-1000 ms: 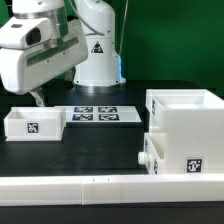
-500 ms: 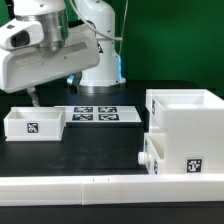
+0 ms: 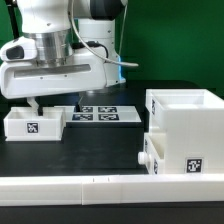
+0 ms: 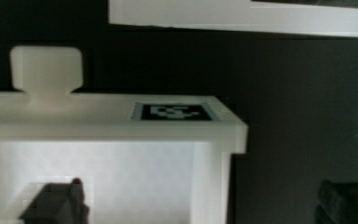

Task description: Assemble drawer

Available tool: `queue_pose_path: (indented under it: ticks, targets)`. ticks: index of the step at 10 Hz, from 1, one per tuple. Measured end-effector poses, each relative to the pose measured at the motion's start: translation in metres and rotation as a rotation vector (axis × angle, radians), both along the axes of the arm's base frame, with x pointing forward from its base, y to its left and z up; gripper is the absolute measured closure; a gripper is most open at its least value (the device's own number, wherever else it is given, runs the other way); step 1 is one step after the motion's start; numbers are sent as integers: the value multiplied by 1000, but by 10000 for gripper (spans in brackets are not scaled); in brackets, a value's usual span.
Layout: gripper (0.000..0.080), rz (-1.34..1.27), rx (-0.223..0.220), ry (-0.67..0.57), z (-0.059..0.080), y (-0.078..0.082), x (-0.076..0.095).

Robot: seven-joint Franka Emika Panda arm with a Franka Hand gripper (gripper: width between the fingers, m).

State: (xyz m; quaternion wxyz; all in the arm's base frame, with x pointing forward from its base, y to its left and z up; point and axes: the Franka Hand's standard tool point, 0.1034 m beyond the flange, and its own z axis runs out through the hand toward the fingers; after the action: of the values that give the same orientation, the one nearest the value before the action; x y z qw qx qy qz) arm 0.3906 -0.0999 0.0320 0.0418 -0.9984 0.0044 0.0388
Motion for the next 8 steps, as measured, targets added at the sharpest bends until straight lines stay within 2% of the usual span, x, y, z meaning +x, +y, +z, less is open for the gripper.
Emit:
queue_pose_path:
  ticks: [4,6,8]
  targets:
    - [150,-54,-4,-3,-2,2,1]
    - [150,-48,-23,-31,-18,9,2]
    - [150,-40,-20,-20,-24,14,-1]
